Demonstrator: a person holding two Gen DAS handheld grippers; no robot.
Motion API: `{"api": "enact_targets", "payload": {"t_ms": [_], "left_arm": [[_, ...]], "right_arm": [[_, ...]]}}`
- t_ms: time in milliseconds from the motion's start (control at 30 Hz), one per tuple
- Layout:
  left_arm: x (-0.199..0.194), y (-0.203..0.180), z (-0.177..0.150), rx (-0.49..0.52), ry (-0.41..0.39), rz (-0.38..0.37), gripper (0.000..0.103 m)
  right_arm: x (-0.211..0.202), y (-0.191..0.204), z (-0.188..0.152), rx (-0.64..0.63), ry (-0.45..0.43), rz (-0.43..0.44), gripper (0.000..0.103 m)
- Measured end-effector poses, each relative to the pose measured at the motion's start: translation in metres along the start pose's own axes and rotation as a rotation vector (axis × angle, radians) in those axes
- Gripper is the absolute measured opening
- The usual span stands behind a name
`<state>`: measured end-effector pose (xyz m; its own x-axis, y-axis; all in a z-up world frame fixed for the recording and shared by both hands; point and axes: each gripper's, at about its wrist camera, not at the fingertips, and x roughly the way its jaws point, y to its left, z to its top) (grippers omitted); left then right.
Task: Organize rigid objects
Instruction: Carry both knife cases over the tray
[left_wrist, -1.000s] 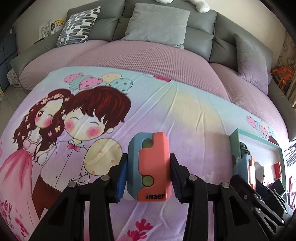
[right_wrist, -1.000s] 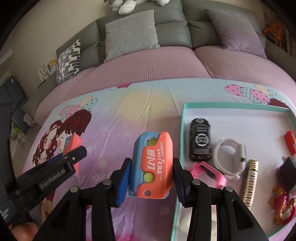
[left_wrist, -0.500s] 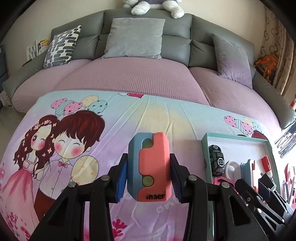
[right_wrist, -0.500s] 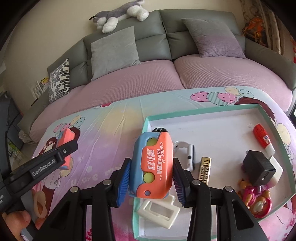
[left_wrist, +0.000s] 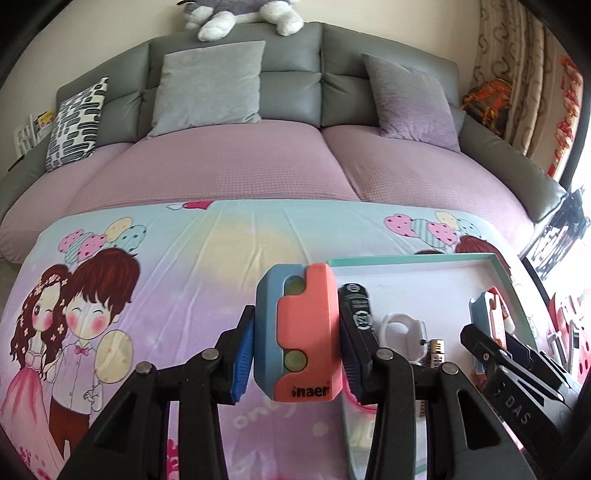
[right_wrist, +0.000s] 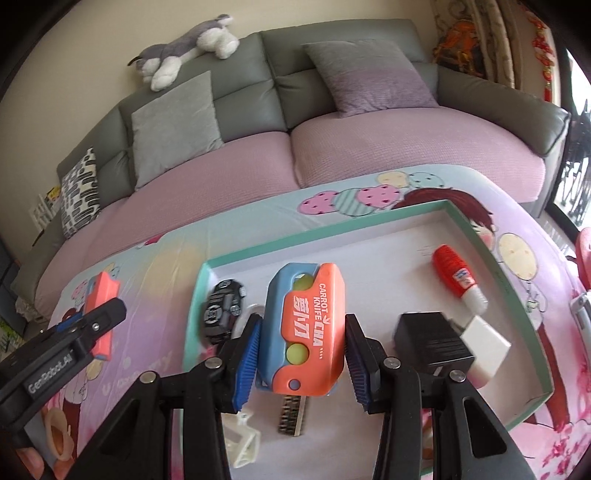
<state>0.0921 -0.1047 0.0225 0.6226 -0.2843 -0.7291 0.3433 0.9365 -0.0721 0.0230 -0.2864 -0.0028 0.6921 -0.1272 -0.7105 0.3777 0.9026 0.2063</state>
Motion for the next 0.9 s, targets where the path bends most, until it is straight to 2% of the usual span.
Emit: {"api": "enact_targets", "payload": {"t_ms": [300, 533, 900], "left_arm": [[0.008, -0.036, -0.002, 0.065, 0.024, -0.075, 0.044], [0.017, -0.061, -0.007, 0.113, 0.053, -0.118, 0.044], [0.030, -0.064, -0.012, 0.104, 0.093, -0.139, 0.044]], "right_arm": [[-0.006, -0.031, 0.006, 0.061, -0.019, -0.064, 0.046], [-0.005, -0.034, 0.006, 0.062, -0.008, -0.074, 0.046], [0.002, -0.029, 0.004, 0.039, 0.019, -0.078, 0.047]]}}
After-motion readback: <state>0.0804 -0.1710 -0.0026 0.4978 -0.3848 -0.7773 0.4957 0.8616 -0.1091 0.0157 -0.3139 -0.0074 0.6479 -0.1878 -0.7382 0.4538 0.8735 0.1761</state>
